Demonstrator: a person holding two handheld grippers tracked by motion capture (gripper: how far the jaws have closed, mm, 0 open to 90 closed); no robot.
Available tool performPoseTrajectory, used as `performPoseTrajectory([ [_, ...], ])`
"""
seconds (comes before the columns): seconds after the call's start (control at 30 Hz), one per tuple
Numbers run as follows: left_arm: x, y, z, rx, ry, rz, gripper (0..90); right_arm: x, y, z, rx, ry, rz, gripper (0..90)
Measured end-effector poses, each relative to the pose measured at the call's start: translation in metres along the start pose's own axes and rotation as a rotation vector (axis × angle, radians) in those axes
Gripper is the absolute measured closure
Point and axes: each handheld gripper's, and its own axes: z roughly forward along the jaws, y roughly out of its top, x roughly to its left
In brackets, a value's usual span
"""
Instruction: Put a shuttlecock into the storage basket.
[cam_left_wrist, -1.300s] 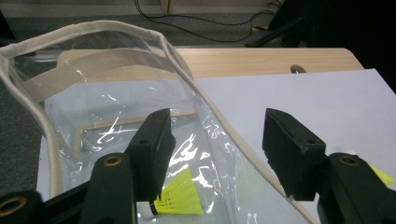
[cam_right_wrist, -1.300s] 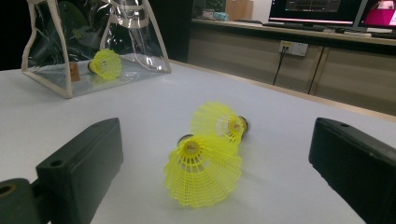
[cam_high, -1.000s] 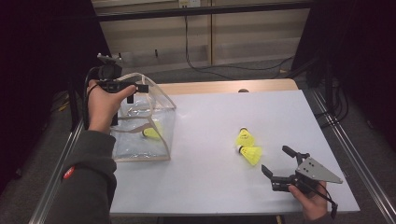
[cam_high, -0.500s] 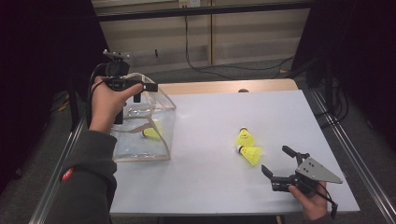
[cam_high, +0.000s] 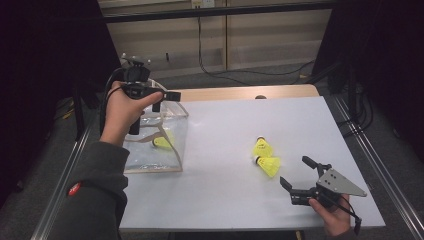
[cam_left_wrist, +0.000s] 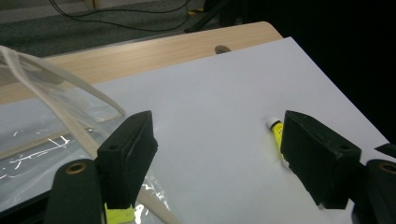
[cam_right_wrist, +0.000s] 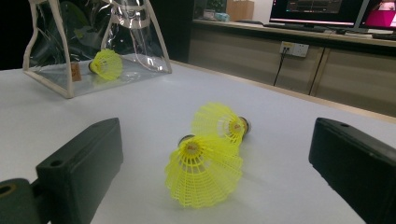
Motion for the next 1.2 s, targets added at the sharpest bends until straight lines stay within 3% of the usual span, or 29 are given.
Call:
performPoseTrajectory([
  [0.63, -0.017, -0.004, 0.012, 0.003, -0.075, 0.025, 22.0, 0.000, 0.000, 0.000, -0.001, 0.001, -0.003, 2.8],
  [1.2, -0.032, -0.012, 0.028, 0.017, -0.151, 0.073, 16.7, 0.000, 0.000, -0.001, 0.000, 0.003, -0.005, 2.8],
])
